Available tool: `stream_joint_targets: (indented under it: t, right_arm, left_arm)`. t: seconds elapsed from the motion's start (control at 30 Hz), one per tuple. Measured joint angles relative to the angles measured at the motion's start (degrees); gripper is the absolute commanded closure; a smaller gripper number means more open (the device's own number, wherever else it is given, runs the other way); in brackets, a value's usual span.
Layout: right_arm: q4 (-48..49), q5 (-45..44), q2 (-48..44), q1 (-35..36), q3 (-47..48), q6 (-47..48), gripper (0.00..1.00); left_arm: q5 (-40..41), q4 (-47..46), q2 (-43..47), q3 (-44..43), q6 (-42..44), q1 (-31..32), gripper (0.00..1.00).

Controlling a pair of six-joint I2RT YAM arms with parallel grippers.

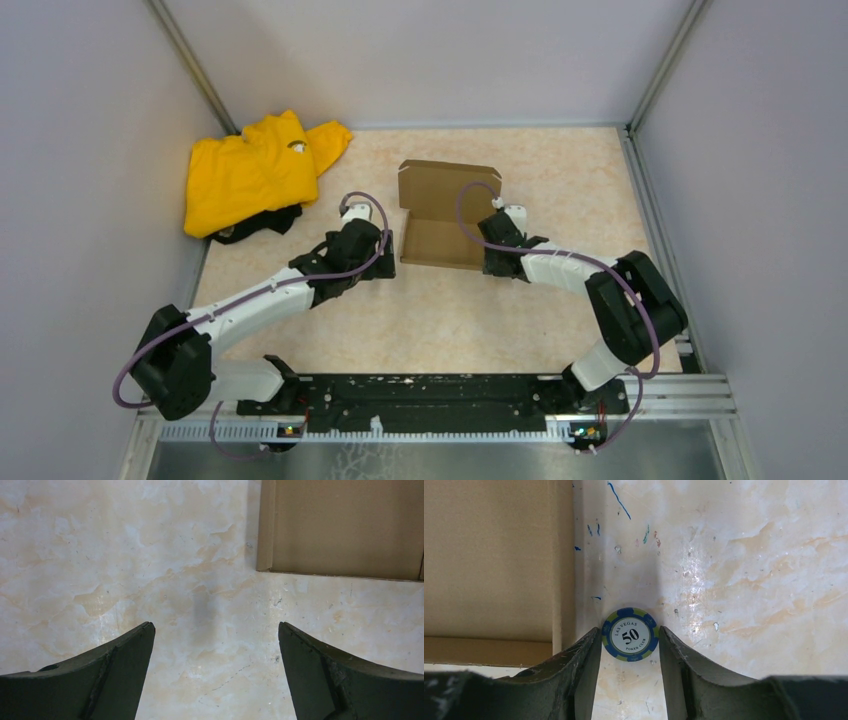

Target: Fold the paper box

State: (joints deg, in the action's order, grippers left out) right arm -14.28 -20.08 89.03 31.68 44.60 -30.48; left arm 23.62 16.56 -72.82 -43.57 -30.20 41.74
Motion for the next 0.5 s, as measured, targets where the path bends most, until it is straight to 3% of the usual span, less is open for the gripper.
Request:
stream_joint_targets:
  t: [0.5]
  right_arm:
    - [0.37,-0.20,-0.04,-0.07,-0.28,-0.13,0.59]
  left_arm:
    - [-0.02,-0.59,-0.26,0.00,0.00,-0.11,0.01]
